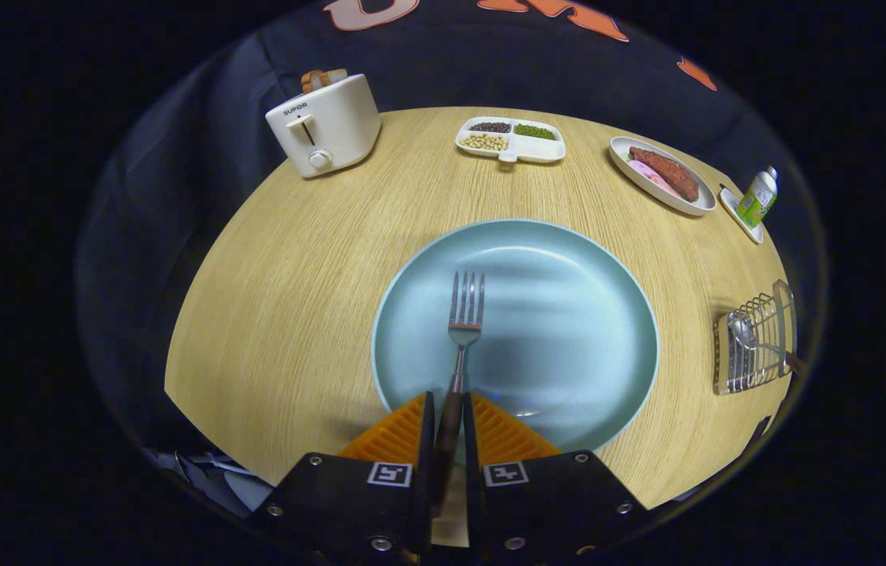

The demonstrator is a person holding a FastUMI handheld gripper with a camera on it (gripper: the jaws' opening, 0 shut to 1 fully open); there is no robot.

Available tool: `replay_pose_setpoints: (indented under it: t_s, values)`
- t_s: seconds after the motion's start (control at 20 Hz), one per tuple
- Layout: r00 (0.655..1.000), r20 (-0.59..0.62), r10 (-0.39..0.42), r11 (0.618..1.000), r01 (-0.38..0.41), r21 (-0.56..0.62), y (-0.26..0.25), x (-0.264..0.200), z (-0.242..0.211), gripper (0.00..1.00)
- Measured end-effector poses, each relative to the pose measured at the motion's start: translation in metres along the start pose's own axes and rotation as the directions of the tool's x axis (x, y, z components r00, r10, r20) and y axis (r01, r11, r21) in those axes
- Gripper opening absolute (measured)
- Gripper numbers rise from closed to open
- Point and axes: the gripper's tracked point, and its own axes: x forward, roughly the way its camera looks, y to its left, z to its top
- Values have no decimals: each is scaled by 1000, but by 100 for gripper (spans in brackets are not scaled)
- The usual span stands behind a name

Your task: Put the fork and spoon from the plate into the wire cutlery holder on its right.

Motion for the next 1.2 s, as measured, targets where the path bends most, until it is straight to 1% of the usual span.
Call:
replay_pose_setpoints:
  t_s: [0.05, 0.1, 0.25, 0.35, 0.6, 0.75, 0.9, 1.05, 1.2]
  values:
    - [1000, -6, 3, 1000, -3, 5, 0, 1, -1, 17]
    - [1000, -10, -3, 1000, 3, 9, -3, 1, -2, 17]
    - [1000, -10, 11, 999, -11, 42, -2, 3, 0, 8]
    - [1000, -2, 2, 999, -2, 37, -4, 4, 1, 5]
    - [1000, 0, 17, 999, -17, 51, -6, -3, 7, 4]
    - [999, 31, 41, 998, -43, 53, -11, -26, 18, 4]
    - [996, 84, 35, 999, -38, 35, -24, -55, 37, 4]
    - [992, 120, 46, 998, -51, 39, -37, -83, 56, 4]
    - [991, 130, 28, 999, -31, 25, -66, -108, 67, 4]
